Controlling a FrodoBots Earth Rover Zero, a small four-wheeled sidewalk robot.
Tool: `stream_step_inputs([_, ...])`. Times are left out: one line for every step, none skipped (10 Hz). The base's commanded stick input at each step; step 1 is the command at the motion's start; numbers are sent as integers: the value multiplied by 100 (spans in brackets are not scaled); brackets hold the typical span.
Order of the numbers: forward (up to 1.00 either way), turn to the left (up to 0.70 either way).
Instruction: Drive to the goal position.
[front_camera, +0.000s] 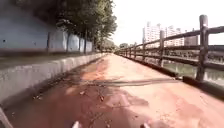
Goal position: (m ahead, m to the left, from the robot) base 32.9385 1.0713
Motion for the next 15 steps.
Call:
stream_step_inputs([70, 0])
stream_step_inputs([70, 0])
stream_step_inputs([70, 0])
stream_step_inputs([70, 0])
stream_step_inputs([70, 0])
stream_step_inputs([70, 0])
stream_step_inputs([70, 0])
stream_step_inputs([70, 0])
stream_step_inputs([70, 0])
stream_step_inputs([70, 0])
stream_step_inputs([70, 0])
stream_step_inputs([70, 0])
stream_step_inputs([70, 0])
stream_step_inputs([70, 0])
stream_step_inputs([70, 0])
